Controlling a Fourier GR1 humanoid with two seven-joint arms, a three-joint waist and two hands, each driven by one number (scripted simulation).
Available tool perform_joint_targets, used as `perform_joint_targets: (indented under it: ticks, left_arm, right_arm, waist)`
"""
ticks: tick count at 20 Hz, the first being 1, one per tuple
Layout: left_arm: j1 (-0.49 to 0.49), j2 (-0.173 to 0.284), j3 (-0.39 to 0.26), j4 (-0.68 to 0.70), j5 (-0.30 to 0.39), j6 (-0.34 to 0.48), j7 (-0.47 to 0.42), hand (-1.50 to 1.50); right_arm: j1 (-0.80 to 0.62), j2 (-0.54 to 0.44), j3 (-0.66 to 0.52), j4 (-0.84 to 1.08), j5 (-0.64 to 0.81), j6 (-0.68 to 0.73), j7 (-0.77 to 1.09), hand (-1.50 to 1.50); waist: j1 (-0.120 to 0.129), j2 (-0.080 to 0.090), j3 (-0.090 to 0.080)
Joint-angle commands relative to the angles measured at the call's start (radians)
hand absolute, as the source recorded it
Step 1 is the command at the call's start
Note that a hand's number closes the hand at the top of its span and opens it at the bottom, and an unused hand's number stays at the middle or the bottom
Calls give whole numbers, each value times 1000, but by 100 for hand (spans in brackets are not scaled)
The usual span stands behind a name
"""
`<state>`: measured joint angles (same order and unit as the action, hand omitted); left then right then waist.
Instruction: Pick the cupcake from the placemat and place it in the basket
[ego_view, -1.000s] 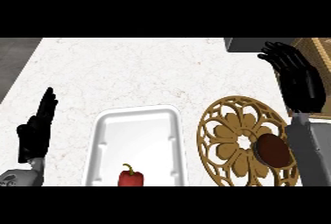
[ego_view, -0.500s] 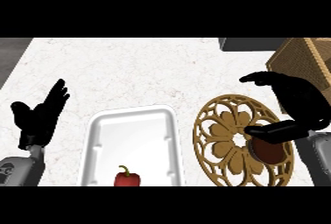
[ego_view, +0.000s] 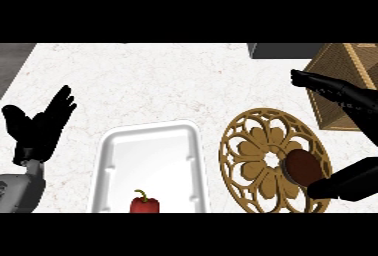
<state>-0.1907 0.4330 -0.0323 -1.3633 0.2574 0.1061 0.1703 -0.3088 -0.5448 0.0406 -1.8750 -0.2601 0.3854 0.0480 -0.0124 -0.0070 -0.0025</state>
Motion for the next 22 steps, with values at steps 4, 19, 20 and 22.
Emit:
perform_joint_targets:
  ticks: [4, 19, 20, 22]
  left_arm:
    - [-5, 2, -2, -22, 2, -5, 23, 0]
    - [-6, -51, 9, -7, -33, -2, -5, 0]
    - [-29, -35, 21, 15, -20, -42, 3, 0]
    - [-27, -4, 61, 48, -5, -70, -12, 0]
  right_arm:
    - [-163, -358, -114, 41, 125, 101, 281, -150]
    - [-262, -585, -195, 461, -153, 695, 258, -150]
    - [-283, -581, -199, 446, -220, 685, 297, -150]
    - [-202, -569, -254, 478, -188, 712, 212, -150]
  waist:
    - [14, -1, -3]
    - [18, 8, 3]
    - [14, 7, 2]
    - [7, 7, 3]
